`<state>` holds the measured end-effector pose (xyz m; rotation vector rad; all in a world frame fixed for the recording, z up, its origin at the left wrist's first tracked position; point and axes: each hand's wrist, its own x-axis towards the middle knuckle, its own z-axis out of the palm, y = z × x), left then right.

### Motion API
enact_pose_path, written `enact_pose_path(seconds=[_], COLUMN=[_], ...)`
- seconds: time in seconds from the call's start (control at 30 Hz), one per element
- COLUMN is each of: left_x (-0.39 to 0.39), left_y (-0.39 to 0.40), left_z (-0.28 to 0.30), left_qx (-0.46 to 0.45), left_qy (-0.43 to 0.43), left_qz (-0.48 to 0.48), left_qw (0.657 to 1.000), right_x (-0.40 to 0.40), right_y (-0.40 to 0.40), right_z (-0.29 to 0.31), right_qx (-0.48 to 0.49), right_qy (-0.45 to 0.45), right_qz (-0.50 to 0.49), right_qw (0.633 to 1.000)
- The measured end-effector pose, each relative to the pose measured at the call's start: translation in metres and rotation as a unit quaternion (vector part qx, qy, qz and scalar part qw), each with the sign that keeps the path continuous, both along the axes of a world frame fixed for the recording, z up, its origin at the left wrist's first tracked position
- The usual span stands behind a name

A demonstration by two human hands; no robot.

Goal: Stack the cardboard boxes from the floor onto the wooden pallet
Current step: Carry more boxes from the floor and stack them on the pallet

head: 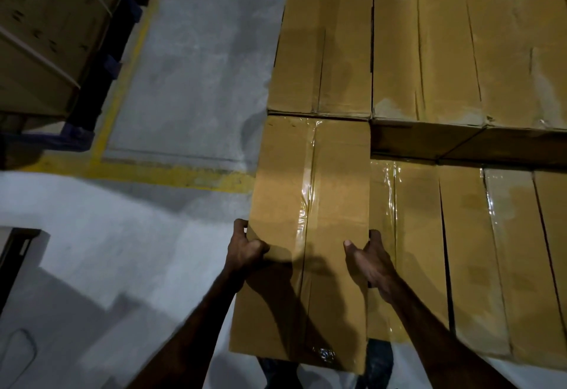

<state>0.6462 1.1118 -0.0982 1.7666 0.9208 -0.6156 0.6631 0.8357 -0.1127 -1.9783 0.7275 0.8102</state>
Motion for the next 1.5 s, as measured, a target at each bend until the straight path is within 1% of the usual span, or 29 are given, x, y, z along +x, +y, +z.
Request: enact_pose_path(seconds=[0.33, 0.47, 0.57, 0.67, 0.73, 0.8, 0.83, 0.9, 0.97, 1.07, 1.13, 1.17, 1.23, 1.27, 1.37, 1.43, 1.5], left_x=[-0.002, -0.011, -0.037, -0.083, -0.113, -0.139, -0.149, -0.168, -0.179, -0.195, -0.202, -0.202, -0.203, -0.204, -0.208, -0.208, -0.205], left_y=[0.001, 0.003, 0.006, 0.007, 0.004, 0.002, -0.002, -0.005, -0.009, -0.009, -0.01, -0.012, -0.018, -0.021, -0.029, -0.031, -0.03], left_z=[-0.007, -0.008, -0.014, -0.034, -0.038, -0.036, -0.03, -0.025, -0.022, -0.032, -0.04, -0.042, -0.044, -0.05, -0.073, -0.074, -0.067], left_qx=[-0.016, -0.021, -0.03, -0.037, -0.035, -0.04, -0.055, -0.082, -0.094, -0.153, -0.197, -0.223, -0.253, -0.269, -0.296, -0.309, -0.329], left_qy=[-0.025, -0.034, -0.032, 0.011, 0.015, 0.022, 0.03, 0.042, 0.043, 0.043, 0.05, 0.052, 0.058, 0.062, 0.071, 0.064, 0.041], left_qz=[-0.011, -0.005, 0.01, 0.065, 0.107, 0.127, 0.154, 0.223, 0.281, 0.362, 0.414, 0.438, 0.466, 0.471, 0.5, 0.522, 0.556], left_qw=[1.0, 0.999, 0.999, 0.997, 0.994, 0.991, 0.986, 0.97, 0.954, 0.919, 0.888, 0.869, 0.846, 0.838, 0.811, 0.792, 0.762], right_x=[-0.002, -0.011, -0.029, -0.056, -0.076, -0.096, -0.107, -0.127, -0.141, -0.153, -0.158, -0.159, -0.159, -0.157, -0.147, -0.141, -0.137], right_y=[0.003, 0.0, -0.004, -0.004, -0.004, -0.006, -0.009, -0.01, -0.006, 0.002, 0.011, 0.015, 0.025, 0.031, 0.059, 0.08, 0.102], right_z=[-0.012, -0.009, -0.006, 0.0, 0.001, -0.001, -0.004, -0.006, -0.003, 0.005, 0.015, 0.02, 0.029, 0.033, 0.04, 0.042, 0.041], right_qx=[-0.027, 0.001, 0.015, 0.011, 0.011, 0.015, 0.018, 0.026, 0.013, -0.085, -0.151, -0.186, -0.241, -0.246, -0.207, -0.18, -0.168], right_qy=[-0.013, -0.021, -0.019, 0.006, 0.012, 0.017, 0.024, 0.036, 0.02, -0.035, -0.053, -0.07, -0.119, -0.145, -0.2, -0.212, -0.212], right_qz=[-0.01, -0.029, -0.038, -0.031, -0.027, -0.021, -0.022, -0.016, 0.009, 0.088, 0.149, 0.196, 0.313, 0.365, 0.5, 0.58, 0.639], right_qw=[0.999, 0.999, 0.999, 0.999, 1.0, 1.0, 0.999, 0.999, 1.0, 0.992, 0.976, 0.96, 0.911, 0.886, 0.817, 0.766, 0.72])
